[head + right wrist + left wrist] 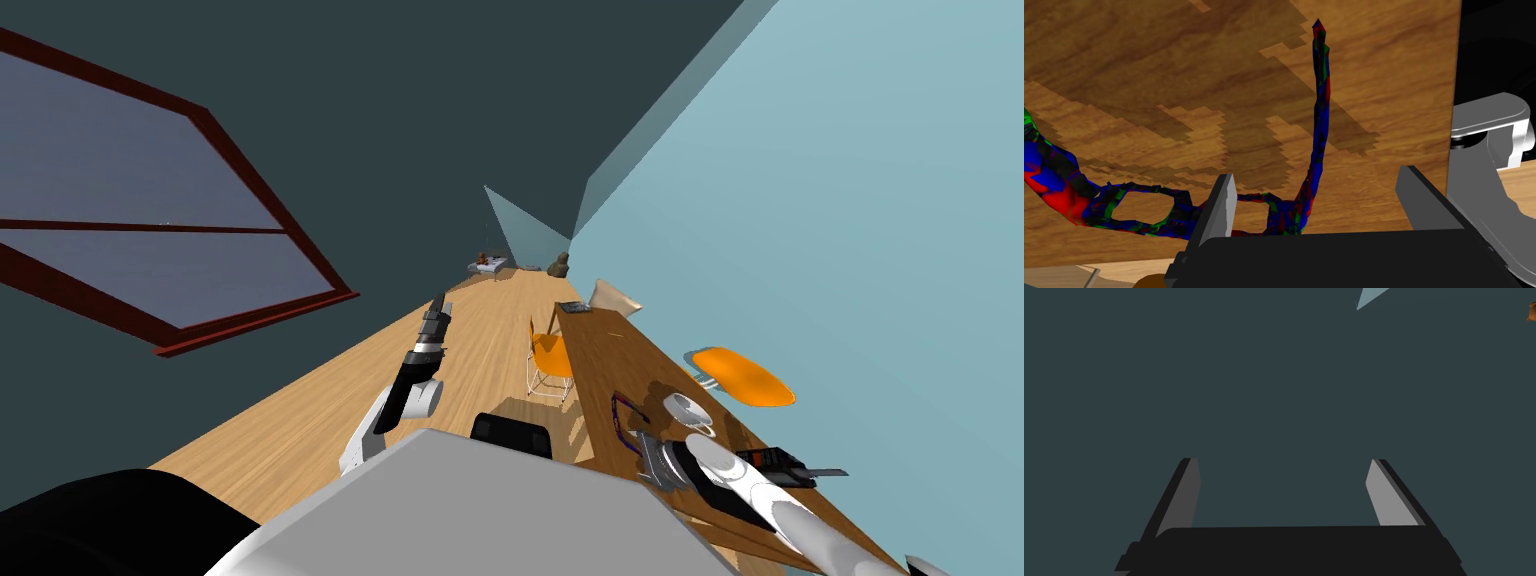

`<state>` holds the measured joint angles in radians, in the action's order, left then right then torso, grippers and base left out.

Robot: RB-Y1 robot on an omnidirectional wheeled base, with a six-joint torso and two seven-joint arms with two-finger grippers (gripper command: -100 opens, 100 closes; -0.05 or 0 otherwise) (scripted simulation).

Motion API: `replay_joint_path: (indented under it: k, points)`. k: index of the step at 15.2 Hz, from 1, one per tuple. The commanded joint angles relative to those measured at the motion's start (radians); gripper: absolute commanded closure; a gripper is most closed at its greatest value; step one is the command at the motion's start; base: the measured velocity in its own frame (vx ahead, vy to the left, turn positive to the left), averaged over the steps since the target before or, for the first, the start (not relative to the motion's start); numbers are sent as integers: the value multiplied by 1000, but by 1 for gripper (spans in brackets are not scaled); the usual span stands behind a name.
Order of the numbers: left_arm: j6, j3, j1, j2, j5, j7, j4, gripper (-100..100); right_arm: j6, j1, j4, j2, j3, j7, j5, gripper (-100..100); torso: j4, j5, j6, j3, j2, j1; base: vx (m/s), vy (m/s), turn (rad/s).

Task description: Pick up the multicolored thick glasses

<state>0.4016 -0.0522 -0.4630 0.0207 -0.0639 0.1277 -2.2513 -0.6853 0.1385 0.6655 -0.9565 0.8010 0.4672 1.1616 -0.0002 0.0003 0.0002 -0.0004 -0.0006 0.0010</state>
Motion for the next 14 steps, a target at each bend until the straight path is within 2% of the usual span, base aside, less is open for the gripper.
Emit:
replay_joint_path:
  k: [1, 2, 3, 5, 6, 7, 9, 10, 12, 13, 14]
  points:
    - [0, 0, 0, 0, 0, 0, 0, 0, -9, -12, -21, 11, -50, 16, 10, -100, 0, 0, 0, 0, 0, 0, 21, 9, 50]
    - [0, 0, 0, 0, 0, 0, 0, 0, -9, -12, -21, 11, -64, 16, 10, -100, 0, 0, 0, 0, 0, 0, 12, 6, -9]
    - [0, 0, 0, 0, 0, 0, 0, 0, -18, -58, -24, 14, -93, 32, 44, -100, 0, 0, 0, 0, 0, 0, 18, 13, 122]
    - [0, 0, 0, 0, 0, 0, 0, 0, -18, -64, -24, 14, -139, 32, 44, -100, 0, 0, 0, 0, 0, 0, 21, 13, 85]
    - [0, 0, 0, 0, 0, 0, 0, 0, -18, -64, -24, 14, -144, 32, 44, -100, 0, 0, 0, 0, 0, 0, 11, 6, -2]
    - [0, 0, 0, 0, 0, 0, 0, 0, -26, -109, -26, 17, -181, 49, 77, -100, 0, 0, 0, 0, 0, 0, 15, 14, 130]
    - [0, 0, 0, 0, 0, 0, 0, 0, -26, -116, -26, 17, -224, 49, 77, -100, 0, 0, 0, 0, 0, 0, 22, 12, 94]
    - [0, 0, 0, 0, 0, 0, 0, 0, -35, -162, -28, 21, -249, 65, 111, -100, 0, 0, 0, 0, 0, 0, 27, 12, 124]
    - [0, 0, 0, 0, 0, 0, 0, 0, -35, -168, -28, 21, -299, 65, 111, -100, 0, 0, 0, 0, 0, 0, 26, 12, 86]
    - [0, 0, 0, 0, 0, 0, 0, 0, -35, -168, -28, 21, -304, 65, 111, -100, 0, 0, 0, 0, 0, 0, 11, 5, -12]
    - [0, 0, 0, 0, 0, 0, 0, 0, -37, -165, -34, 23, -290, 75, 106, -100, 0, 0, 0, 0, 0, 0, 0, 0, 0]
